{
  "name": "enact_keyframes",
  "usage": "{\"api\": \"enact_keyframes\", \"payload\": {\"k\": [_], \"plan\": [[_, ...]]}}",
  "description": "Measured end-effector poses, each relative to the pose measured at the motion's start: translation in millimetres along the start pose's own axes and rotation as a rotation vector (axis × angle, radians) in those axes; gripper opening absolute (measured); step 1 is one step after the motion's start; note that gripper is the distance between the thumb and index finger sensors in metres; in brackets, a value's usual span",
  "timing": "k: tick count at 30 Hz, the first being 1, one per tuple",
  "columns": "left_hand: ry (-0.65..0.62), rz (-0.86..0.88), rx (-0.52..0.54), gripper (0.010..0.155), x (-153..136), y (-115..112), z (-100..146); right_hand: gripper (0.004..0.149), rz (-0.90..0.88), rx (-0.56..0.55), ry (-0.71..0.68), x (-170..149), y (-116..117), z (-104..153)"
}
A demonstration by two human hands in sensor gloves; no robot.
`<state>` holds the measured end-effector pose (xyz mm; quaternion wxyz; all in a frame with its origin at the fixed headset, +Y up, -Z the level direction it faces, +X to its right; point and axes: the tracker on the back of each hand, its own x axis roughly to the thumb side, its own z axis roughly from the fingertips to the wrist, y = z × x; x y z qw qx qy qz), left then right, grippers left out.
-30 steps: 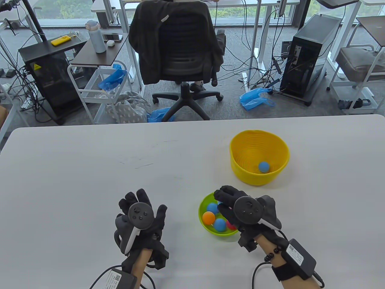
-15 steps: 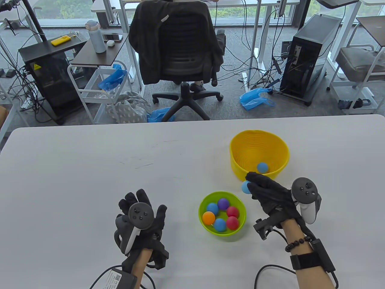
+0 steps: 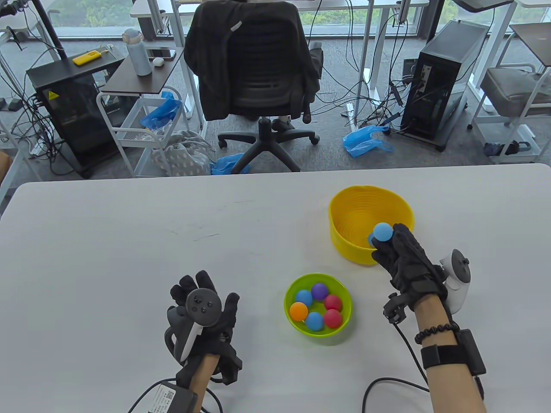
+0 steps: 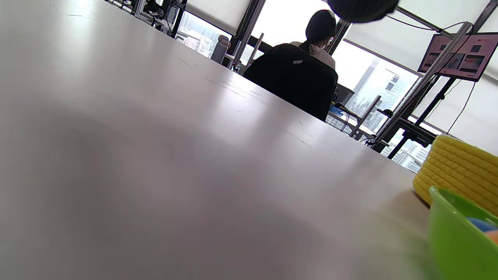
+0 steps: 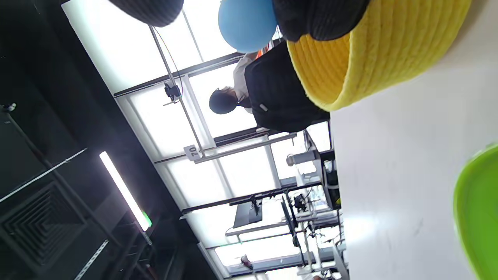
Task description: Toss ping pong balls into fabric basket
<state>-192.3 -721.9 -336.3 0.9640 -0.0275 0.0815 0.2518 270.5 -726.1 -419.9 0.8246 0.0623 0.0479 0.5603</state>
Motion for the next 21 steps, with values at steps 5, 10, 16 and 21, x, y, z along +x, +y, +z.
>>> {"api": "enact_keyframes", "payload": {"k": [5,10,16,21], "plan": [[-0.003,-0.005,-0.002,0.084,1.2,-0.7,-0.2,0.079,-0.049,0.027,-0.036,0.1,-3.8,1.7],[-0.003,-0.005,0.002,0.084,1.5,-0.8,0.1,0.074,0.035,-0.011,-0.091,8.9,1.6,10.6],[-0.011,0.0,0.012,0.084,1.9,0.2,1.5,0.067,0.263,-0.047,-0.183,22.0,18.9,23.6],[-0.017,0.001,0.02,0.084,2.0,0.6,2.3,0.061,0.47,-0.078,-0.26,28.9,37.2,32.6]]}}
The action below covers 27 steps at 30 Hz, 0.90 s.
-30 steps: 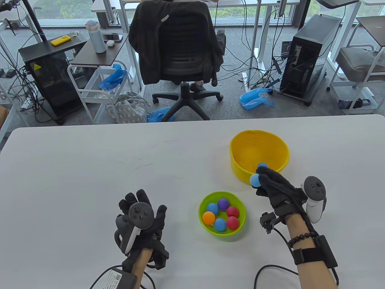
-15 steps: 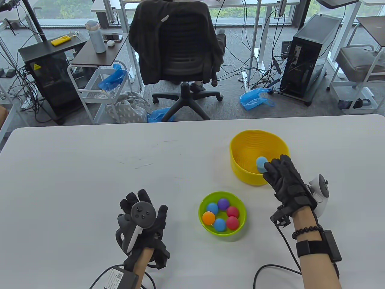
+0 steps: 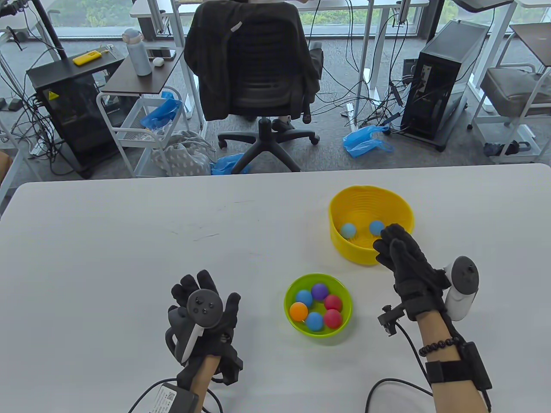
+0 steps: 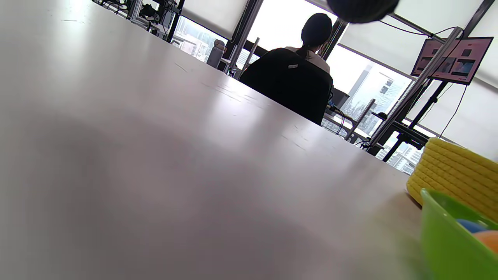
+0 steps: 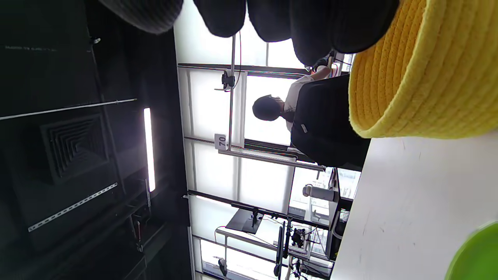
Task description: Toss ping pong balls into fabric basket
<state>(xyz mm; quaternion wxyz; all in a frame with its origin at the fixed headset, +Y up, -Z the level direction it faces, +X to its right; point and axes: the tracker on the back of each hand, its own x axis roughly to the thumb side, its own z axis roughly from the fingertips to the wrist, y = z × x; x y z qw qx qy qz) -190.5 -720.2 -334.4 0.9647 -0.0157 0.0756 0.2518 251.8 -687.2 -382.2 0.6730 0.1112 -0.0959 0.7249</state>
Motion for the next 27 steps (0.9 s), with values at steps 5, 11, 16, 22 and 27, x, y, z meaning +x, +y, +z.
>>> {"api": "enact_keyframes", "payload": {"k": [5,11,16,22,27], "plan": [[0.005,0.006,0.0,0.084,-0.8,0.5,-0.4,0.057,0.173,0.023,-0.068,12.1,16.4,5.3],[0.003,0.003,0.001,0.084,-0.3,0.2,-0.2,0.053,0.406,0.165,-0.155,22.4,50.4,14.8],[0.006,-0.001,-0.001,0.084,-0.6,-0.2,0.0,0.052,0.636,0.356,-0.203,29.2,81.9,23.1],[0.003,0.005,0.0,0.084,-0.9,0.5,0.1,0.051,0.857,0.545,-0.201,26.3,108.5,30.7],[-0.002,0.011,0.001,0.084,-1.7,1.0,0.0,0.049,0.937,0.652,-0.149,16.7,117.9,31.6]]}}
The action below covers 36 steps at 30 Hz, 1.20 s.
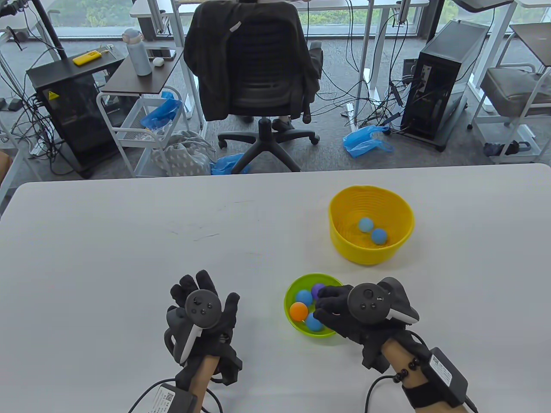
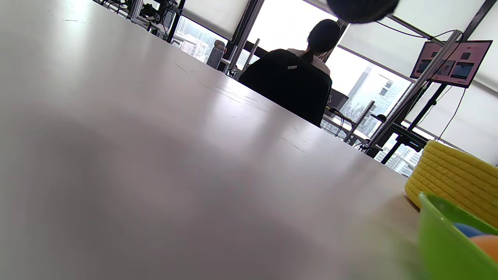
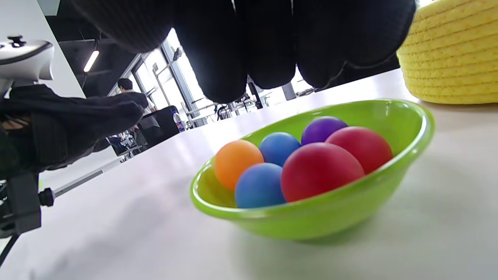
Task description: Toss ping pong balls into fabric basket
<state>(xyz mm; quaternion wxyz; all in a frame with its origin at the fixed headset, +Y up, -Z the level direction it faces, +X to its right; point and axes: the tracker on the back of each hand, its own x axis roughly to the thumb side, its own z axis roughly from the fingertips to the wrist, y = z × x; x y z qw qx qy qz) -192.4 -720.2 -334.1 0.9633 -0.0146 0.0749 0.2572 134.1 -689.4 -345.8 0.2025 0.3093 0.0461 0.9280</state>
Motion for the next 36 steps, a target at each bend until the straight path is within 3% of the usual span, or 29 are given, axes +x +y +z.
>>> {"api": "enact_keyframes", "payload": {"k": [36], "plan": [[-0.004,-0.006,0.002,0.084,1.1,-1.8,-1.2,0.053,0.206,0.285,0.099,8.8,44.6,-26.0]]}}
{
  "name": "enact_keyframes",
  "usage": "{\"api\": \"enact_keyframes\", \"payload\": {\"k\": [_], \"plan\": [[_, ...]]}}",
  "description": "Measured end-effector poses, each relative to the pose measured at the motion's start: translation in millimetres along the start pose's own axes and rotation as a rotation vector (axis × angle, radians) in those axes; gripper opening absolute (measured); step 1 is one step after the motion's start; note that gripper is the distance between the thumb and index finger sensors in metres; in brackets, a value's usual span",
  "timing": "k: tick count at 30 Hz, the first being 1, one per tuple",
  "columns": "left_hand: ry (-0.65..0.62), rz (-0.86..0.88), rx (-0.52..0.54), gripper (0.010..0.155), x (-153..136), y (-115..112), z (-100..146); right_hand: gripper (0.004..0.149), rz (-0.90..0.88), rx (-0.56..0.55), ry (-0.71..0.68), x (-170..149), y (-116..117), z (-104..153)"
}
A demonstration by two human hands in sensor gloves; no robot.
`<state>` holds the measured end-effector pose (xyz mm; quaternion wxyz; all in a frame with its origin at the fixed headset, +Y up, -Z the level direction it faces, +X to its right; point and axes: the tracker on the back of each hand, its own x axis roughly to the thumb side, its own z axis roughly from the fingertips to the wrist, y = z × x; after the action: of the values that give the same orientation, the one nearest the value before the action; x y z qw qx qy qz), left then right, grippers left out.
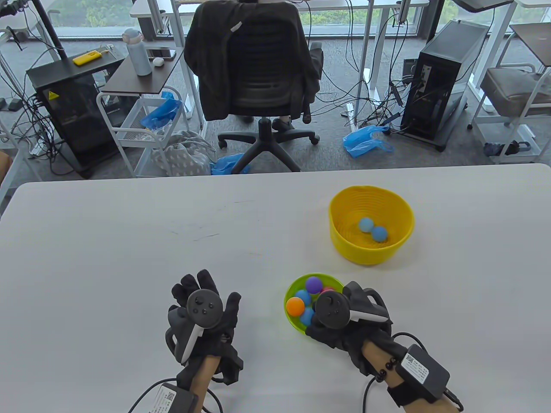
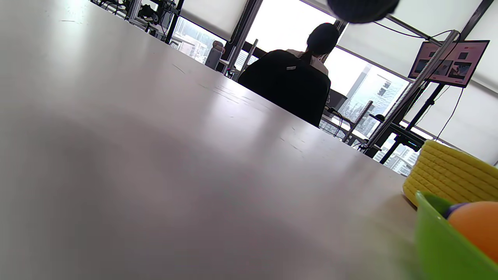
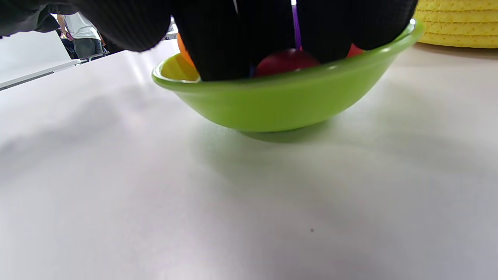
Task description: Toss ping pong balls into fabric basket
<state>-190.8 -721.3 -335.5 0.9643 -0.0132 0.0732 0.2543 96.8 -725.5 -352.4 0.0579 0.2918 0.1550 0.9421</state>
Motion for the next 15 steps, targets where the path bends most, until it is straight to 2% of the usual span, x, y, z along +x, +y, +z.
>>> {"api": "enact_keyframes", "payload": {"k": [8,15], "plan": [[0.001,0.0,-0.001,0.084,0.0,0.1,0.2,0.053,-0.003,0.019,0.0,0.9,2.8,-2.5],[0.0,0.006,0.003,0.084,-0.1,0.7,0.2,0.051,-0.054,-0.051,-0.039,-3.0,-2.1,2.8]]}}
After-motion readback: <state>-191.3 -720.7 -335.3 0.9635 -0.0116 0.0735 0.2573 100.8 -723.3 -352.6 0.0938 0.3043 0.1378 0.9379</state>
